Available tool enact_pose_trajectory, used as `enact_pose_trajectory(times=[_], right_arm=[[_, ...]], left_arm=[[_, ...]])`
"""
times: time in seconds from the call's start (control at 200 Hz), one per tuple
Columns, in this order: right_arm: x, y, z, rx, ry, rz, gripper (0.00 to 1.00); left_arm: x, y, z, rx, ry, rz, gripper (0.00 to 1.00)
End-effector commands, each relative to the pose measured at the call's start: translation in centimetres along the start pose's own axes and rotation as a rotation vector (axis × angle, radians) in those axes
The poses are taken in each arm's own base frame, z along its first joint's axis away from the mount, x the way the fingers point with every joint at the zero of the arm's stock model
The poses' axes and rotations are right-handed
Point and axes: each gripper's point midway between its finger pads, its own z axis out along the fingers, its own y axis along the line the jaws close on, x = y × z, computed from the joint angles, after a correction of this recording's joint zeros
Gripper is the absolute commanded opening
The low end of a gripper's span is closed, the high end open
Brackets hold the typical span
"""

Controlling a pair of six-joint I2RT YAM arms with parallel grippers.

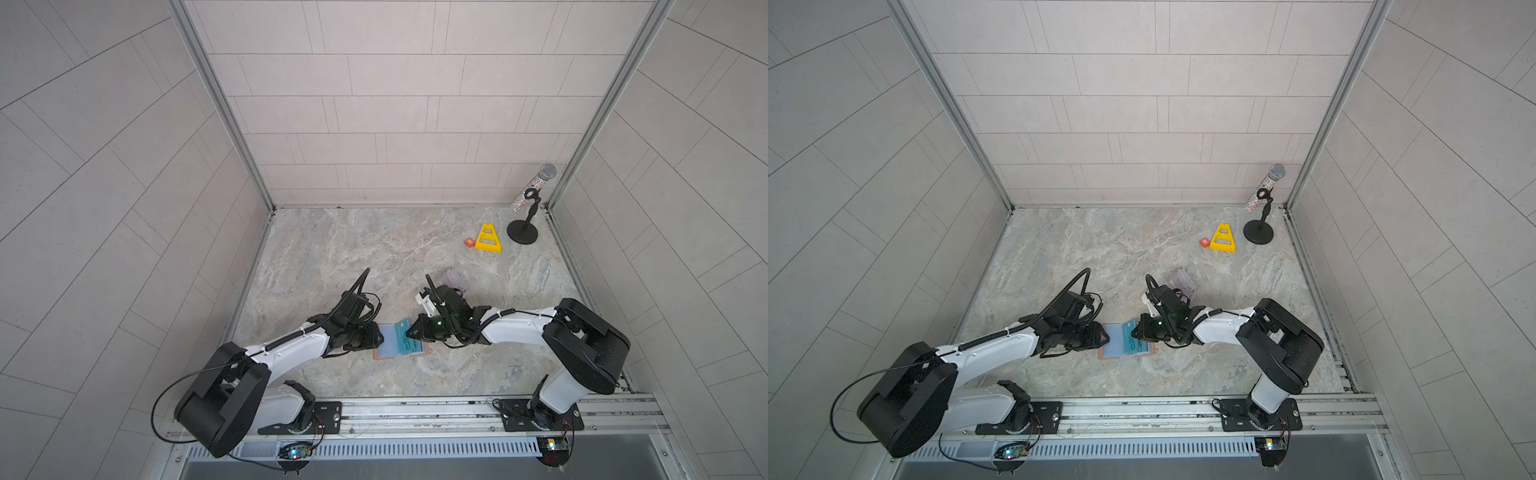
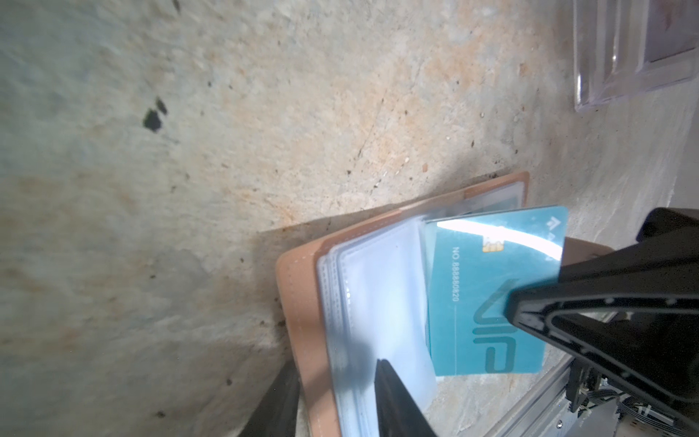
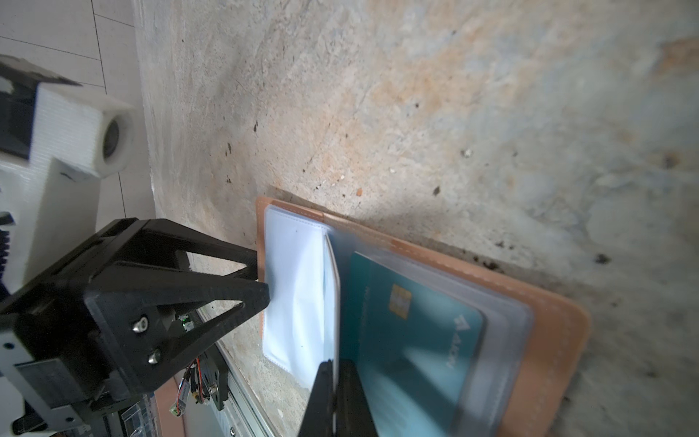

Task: Put the credit cards into the card holder

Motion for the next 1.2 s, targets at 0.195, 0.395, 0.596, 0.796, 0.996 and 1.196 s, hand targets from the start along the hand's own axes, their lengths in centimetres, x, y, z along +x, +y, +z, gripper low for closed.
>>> enact_pose_trajectory(times=[0.195,0.395,0.596,0.796,0.996,1.196], right_arm=[[0.2,-1.2,-0.6,0.073,-0.024,0.011,0.0],[0.1,-1.3,-1.0,0.076,-0.039,0.021,0.0],[0.7,-1.8,-0.6,0.076,-0.038,0.045,0.0],[1.6,-1.5,0.6,0.052,0.0,0.05,0.0],[1.9,-1.3,1.0,0.031,0.005,0.053,0.0],[2.1,-1.5,1.2,0.003,-0.007,0.081,0.0]], left_arm=[[3.9,3.7,0.6,-0.126,0.128,-0.052,0.37],[4.0,3.7,0.6,-0.128,0.13,-0.052,0.36],[4.1,3.8,0.7,-0.129,0.132,-0.052,0.36],[4.2,3.8,0.9,-0.127,0.142,-0.055,0.35],[4.3,3.8,0.9,-0.128,0.142,-0.054,0.35],[4.4,3.8,0.8,-0.127,0.138,-0.057,0.35]])
